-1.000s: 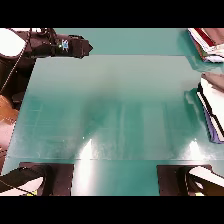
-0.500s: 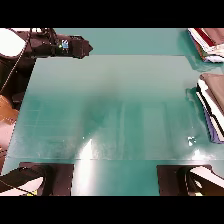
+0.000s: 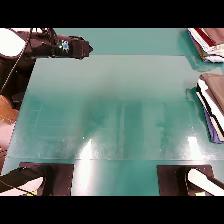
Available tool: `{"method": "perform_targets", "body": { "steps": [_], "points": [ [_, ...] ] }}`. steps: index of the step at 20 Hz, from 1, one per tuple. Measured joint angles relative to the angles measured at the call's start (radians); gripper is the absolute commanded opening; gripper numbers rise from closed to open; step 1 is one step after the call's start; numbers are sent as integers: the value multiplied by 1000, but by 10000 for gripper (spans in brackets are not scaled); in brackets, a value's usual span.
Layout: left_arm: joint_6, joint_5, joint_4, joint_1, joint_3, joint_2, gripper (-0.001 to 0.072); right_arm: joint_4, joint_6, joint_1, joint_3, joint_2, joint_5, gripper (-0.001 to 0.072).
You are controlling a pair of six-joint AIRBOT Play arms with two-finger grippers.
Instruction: Fold the shirts.
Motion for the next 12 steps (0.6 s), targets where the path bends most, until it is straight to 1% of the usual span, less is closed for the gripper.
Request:
{"method": "perform_targets", "body": {
  "steps": [1,2,3,4,7,12],
  "points": [
    [0,1,0,0,0,0,30,3,0,62,3,0,-20,553],
    [0,3,0,0,0,0,30,5,0,121,5,0,-44,408],
    [0,3,0,0,0,0,30,5,0,170,7,0,-61,189],
    [0,4,0,0,0,0,30,5,0,214,8,0,-77,18],
    [0,6,0,0,0,0,30,7,-1,298,11,0,-103,16],
    [0,6,0,0,0,0,30,8,-3,340,11,0,-121,16]
  ]
}}
